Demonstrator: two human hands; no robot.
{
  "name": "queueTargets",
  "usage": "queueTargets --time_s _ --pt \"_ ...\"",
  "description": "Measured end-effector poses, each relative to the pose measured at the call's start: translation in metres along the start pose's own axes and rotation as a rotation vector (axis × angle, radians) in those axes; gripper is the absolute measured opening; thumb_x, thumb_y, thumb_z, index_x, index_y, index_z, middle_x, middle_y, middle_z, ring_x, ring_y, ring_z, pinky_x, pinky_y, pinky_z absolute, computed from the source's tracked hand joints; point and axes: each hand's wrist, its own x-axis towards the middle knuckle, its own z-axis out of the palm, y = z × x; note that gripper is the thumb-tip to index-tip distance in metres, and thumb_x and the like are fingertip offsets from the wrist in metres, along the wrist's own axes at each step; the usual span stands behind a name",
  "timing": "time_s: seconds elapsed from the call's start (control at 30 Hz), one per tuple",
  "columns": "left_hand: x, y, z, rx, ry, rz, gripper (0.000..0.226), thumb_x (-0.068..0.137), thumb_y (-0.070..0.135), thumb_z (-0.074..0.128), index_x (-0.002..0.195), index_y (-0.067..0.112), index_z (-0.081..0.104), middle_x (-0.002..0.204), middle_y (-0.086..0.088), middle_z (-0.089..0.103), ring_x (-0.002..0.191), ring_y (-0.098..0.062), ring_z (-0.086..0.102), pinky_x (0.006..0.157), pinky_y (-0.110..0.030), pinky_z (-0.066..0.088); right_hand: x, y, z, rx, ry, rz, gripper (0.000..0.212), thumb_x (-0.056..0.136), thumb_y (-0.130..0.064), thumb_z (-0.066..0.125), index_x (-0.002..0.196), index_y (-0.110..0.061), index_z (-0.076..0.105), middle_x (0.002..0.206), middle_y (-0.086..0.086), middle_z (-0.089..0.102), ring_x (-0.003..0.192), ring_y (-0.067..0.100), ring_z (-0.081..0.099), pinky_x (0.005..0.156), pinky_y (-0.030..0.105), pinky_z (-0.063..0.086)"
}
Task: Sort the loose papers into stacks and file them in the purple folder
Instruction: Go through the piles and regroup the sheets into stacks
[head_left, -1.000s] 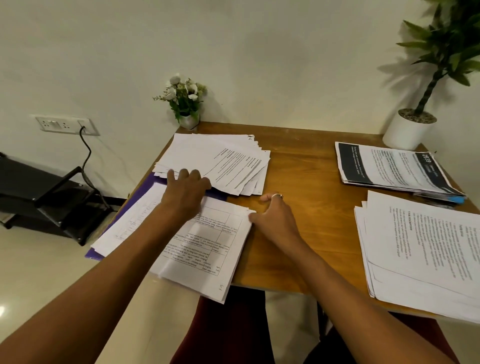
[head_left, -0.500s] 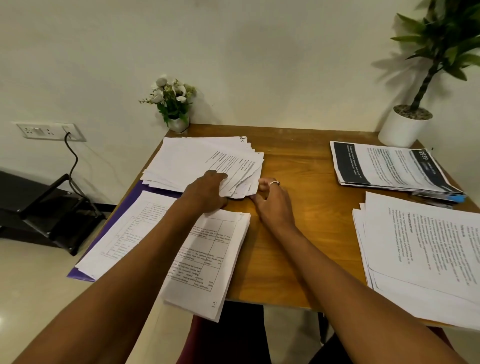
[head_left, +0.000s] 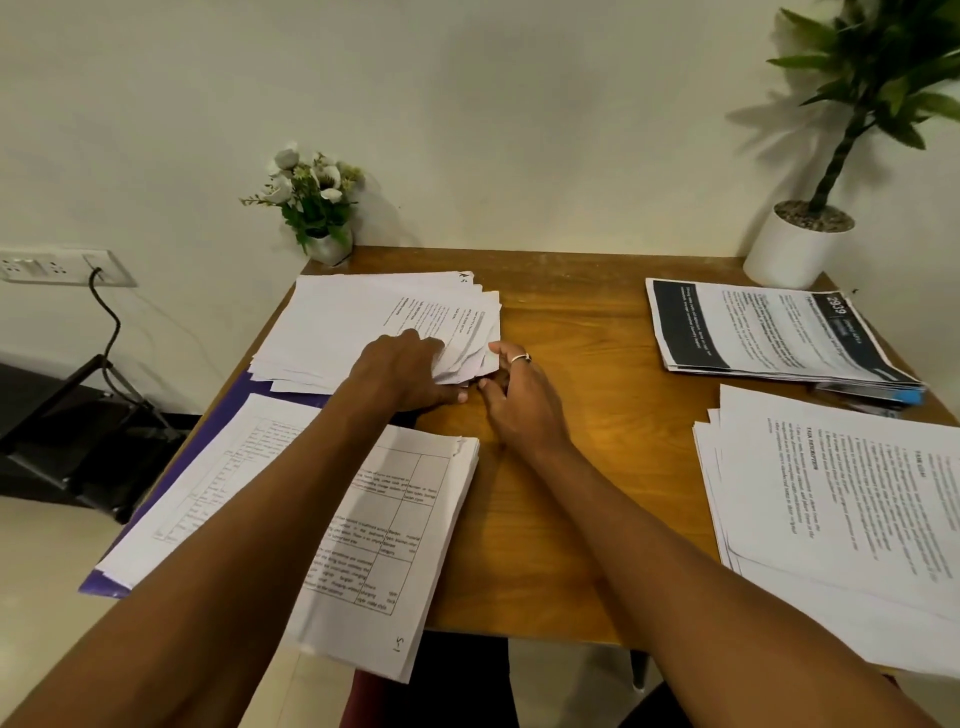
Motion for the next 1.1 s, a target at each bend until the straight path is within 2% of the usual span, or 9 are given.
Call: queueTargets --time_s 0.2,0.33,0.4,0.47,0.6,0.7,0.77,0.93,1.1 --pt "0.01 -0.001 -0.003 0.018 0.046 0.026 0.065 0.09 0.057 0.063 0.141 0.019 0.049 0.133 -0.011 0.061 0.107 -0.027 0.065 0.079 -0.031 0.05 0.015 0.0 0.004 -0.047 -0.029 -0.007 0.063 0.095 -0.028 0.068 0.15 -0.026 0.038 0.144 0.004 0.056 0.128 0.025 0.055 0.102 0.044 0.052" --pt "0.015 0.002 -0.005 0.084 0.015 0.035 0.046 0.089 0.04 0.067 0.128 0.016 0.061 0.119 -0.011 0.066 0.096 -0.025 0.066 0.079 -0.032 0.052 0.024 0.0 0.007 -0.036 -0.006 0.007 0.08 0.091 -0.024 0.069 0.157 -0.029 0.023 0.139 0.005 0.06 0.113 0.026 0.063 0.091 0.044 0.056" --pt "0.019 0.002 -0.007 0.081 0.016 0.02 0.041 0.089 0.037 0.067 0.124 0.015 0.065 0.114 -0.01 0.069 0.09 -0.023 0.066 0.078 -0.03 0.053 0.027 0.001 0.008 -0.026 -0.006 0.011 0.083 0.091 -0.024 0.069 0.158 -0.03 0.02 0.138 0.004 0.06 0.11 0.025 0.064 0.087 0.038 0.056" --pt "0.021 0.001 -0.008 0.065 0.028 0.002 0.041 0.089 0.037 0.067 0.122 0.014 0.066 0.115 -0.009 0.07 0.089 -0.022 0.066 0.076 -0.029 0.053 0.029 0.0 0.009 0.007 -0.012 0.019 0.081 0.092 -0.024 0.07 0.157 -0.032 0.022 0.141 0.0 0.059 0.114 0.021 0.064 0.084 0.029 0.054" --pt "0.026 -0.004 -0.008 0.023 0.034 0.037 0.058 0.086 0.062 0.063 0.124 0.018 0.067 0.119 -0.007 0.07 0.094 -0.022 0.065 0.072 -0.026 0.048 0.03 -0.001 0.011 0.022 -0.008 0.031 0.079 0.089 -0.026 0.071 0.154 -0.033 0.026 0.138 0.0 0.062 0.11 0.021 0.067 0.083 0.041 0.061" --pt "0.025 -0.003 -0.01 0.025 0.015 0.047 0.076 0.081 0.078 0.057 0.128 0.018 0.063 0.125 -0.008 0.067 0.102 -0.024 0.064 0.076 -0.028 0.046 0.032 -0.001 0.006 0.075 -0.015 0.02 0.082 0.089 -0.024 0.073 0.157 -0.026 0.026 0.142 -0.001 0.06 0.115 0.02 0.065 0.071 0.018 0.055" --pt "0.025 0.0 -0.012 0.022 0.018 0.025 0.072 0.083 0.074 0.059 0.13 0.018 0.062 0.128 -0.008 0.066 0.104 -0.024 0.064 0.077 -0.028 0.046 0.032 -0.002 0.003 0.063 -0.029 0.021 0.085 0.09 -0.02 0.071 0.159 -0.025 0.022 0.14 -0.001 0.061 0.109 0.017 0.067 0.062 0.011 0.044" --pt "0.021 0.012 -0.01 0.066 0.04 -0.06 0.04 0.093 0.038 0.064 0.126 0.016 0.063 0.118 -0.009 0.068 0.095 -0.023 0.066 0.077 -0.029 0.05 0.029 -0.001 0.007 0.086 -0.073 0.042 0.094 0.084 -0.012 0.061 0.16 -0.034 0.01 0.116 0.0 0.071 0.082 0.016 0.068 0.072 0.041 0.061" --pt "0.026 0.012 -0.021 -0.089 0.127 -0.171 0.028 0.089 0.029 0.069 0.111 0.011 0.069 0.108 -0.013 0.071 0.076 -0.02 0.057 0.068 -0.029 0.049 0.03 0.001 0.007 0.166 -0.036 0.026 0.089 0.086 -0.015 0.063 0.159 -0.032 0.015 0.114 -0.008 0.068 0.088 0.013 0.067 0.076 0.038 0.062"
